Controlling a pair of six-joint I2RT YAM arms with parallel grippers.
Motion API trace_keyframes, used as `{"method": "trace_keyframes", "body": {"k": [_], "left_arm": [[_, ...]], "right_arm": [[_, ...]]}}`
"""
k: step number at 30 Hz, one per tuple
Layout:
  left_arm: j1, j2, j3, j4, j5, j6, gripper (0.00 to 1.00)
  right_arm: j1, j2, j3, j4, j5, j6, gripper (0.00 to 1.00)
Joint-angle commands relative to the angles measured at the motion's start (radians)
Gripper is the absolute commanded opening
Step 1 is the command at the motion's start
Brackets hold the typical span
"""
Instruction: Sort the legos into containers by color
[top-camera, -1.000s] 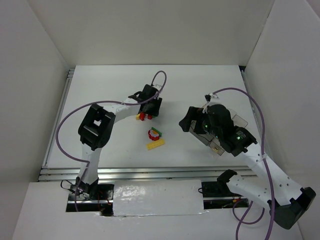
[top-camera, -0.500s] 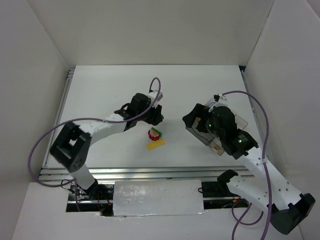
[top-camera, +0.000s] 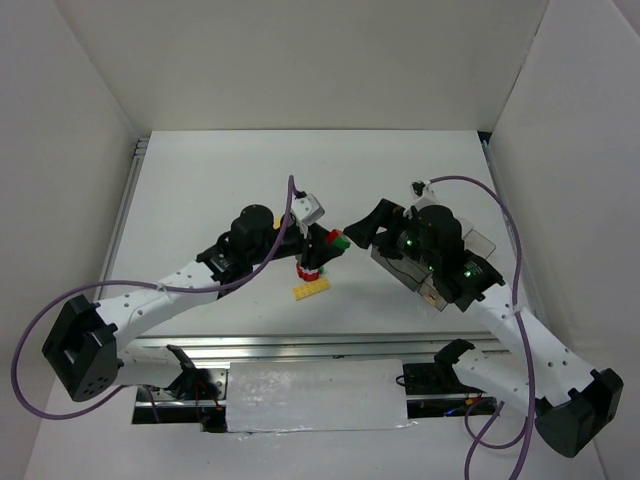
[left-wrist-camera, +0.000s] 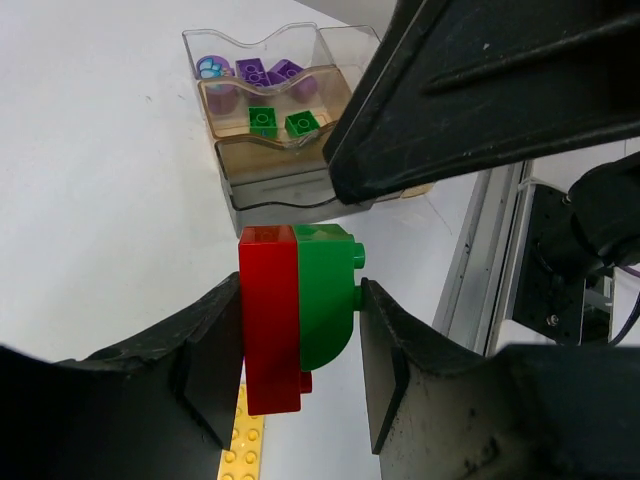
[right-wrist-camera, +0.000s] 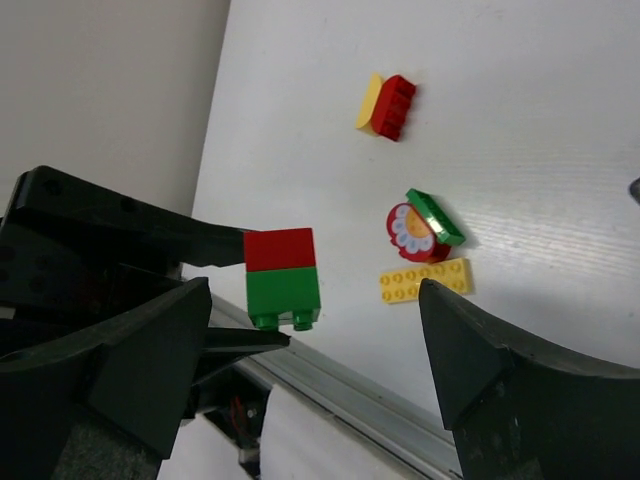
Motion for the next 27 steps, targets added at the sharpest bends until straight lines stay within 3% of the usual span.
{"method": "trace_keyframes", "body": {"k": [1, 5, 10, 13, 14, 15, 16, 19, 23, 24, 27], "left_arm": [[-0.023, -0.043, 0.010, 0.041, 0.030, 0.040, 0.00], [-0.041, -0.051, 0.017, 0.044, 0.013, 0.037, 0.00], [-0.043, -0.059, 0.019, 0.051, 0.016, 0.032, 0.00], [-0.043, -0.062, 0.022, 0.057, 0.034, 0.023, 0.00], [-0.041, -0.063, 0.024, 0.054, 0.036, 0.021, 0.03], [-0.043, -0.066, 0.024, 0.051, 0.031, 0.020, 0.13], [-0.041, -0.069, 0.024, 0.045, 0.007, 0.015, 0.48], [-0.041, -0.091, 0.022, 0.004, -0.045, 0.000, 0.99], [-0.041, -0.111, 0.135, -0.218, -0.226, -0.093, 0.99], [-0.041, -0.109, 0.172, -0.380, -0.252, -0.165, 1.00], [-0.040, -0.129, 0.199, -0.484, -0.166, -0.216, 1.00]], "right_arm": [[0.023, 0.018, 0.028, 0.087, -0.065, 0.028, 0.90], [0.059, 0.052, 0.015, 0.113, -0.095, 0.028, 0.80], [0.092, 0.069, -0.023, 0.151, -0.111, 0.044, 0.74], [0.093, 0.067, -0.055, 0.228, -0.150, 0.052, 0.42], [0.095, 0.067, -0.061, 0.255, -0.155, 0.050, 0.10], [0.093, 0.063, -0.064, 0.265, -0.155, 0.047, 0.03], [0.093, 0.057, -0.075, 0.277, -0.157, 0.039, 0.00], [0.078, 0.021, -0.092, 0.298, -0.148, -0.042, 0.00], [-0.044, -0.051, -0.142, 0.396, -0.291, -0.227, 0.00], [-0.081, -0.070, -0.161, 0.432, -0.460, -0.260, 0.00], [-0.189, -0.136, -0.218, 0.550, -0.736, -0.291, 0.00]]}}
